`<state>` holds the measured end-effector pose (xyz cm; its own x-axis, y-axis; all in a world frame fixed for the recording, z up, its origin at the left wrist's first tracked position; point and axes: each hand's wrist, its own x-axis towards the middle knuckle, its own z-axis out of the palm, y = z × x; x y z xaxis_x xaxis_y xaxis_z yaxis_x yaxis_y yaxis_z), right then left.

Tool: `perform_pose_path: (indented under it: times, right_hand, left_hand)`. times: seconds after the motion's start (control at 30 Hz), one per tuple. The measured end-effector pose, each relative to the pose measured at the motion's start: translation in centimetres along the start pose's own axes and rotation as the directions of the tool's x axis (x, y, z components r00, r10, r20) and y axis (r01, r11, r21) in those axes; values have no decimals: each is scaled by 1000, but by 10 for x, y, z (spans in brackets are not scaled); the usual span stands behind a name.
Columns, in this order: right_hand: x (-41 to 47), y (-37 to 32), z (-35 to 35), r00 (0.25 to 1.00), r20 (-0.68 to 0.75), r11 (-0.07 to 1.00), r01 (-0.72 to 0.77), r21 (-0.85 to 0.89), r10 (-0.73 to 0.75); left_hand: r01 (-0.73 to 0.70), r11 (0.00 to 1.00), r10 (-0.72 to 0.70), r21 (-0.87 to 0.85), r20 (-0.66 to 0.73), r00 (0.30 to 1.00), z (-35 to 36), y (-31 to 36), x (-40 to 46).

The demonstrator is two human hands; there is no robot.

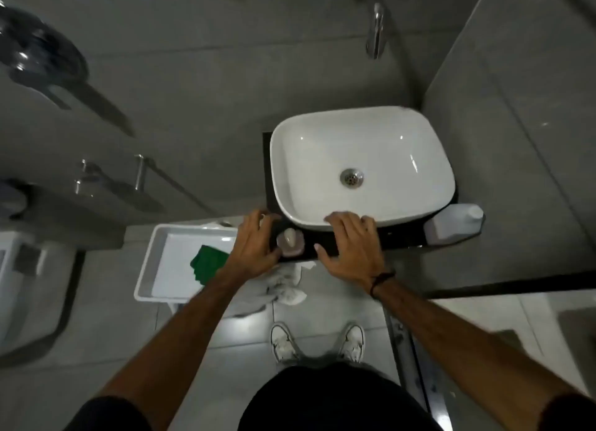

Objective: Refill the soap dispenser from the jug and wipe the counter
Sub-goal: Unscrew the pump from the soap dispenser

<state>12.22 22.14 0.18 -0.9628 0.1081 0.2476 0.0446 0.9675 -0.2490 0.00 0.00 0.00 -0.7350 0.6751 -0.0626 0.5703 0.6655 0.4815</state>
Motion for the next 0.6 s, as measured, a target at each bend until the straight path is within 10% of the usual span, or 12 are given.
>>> perform_pose_path:
  times: [0.27, 0.6]
  right_hand:
    - [-12, -22, 75, 809, 483, 805, -513, 298, 337]
    - [-5, -47, 85, 836, 327, 626, -547, 556, 441]
  left_hand:
    - [44, 977, -50, -208, -28, 998, 35, -5, 17]
    - [19, 903, -72, -429, -107, 992, 30, 3, 6]
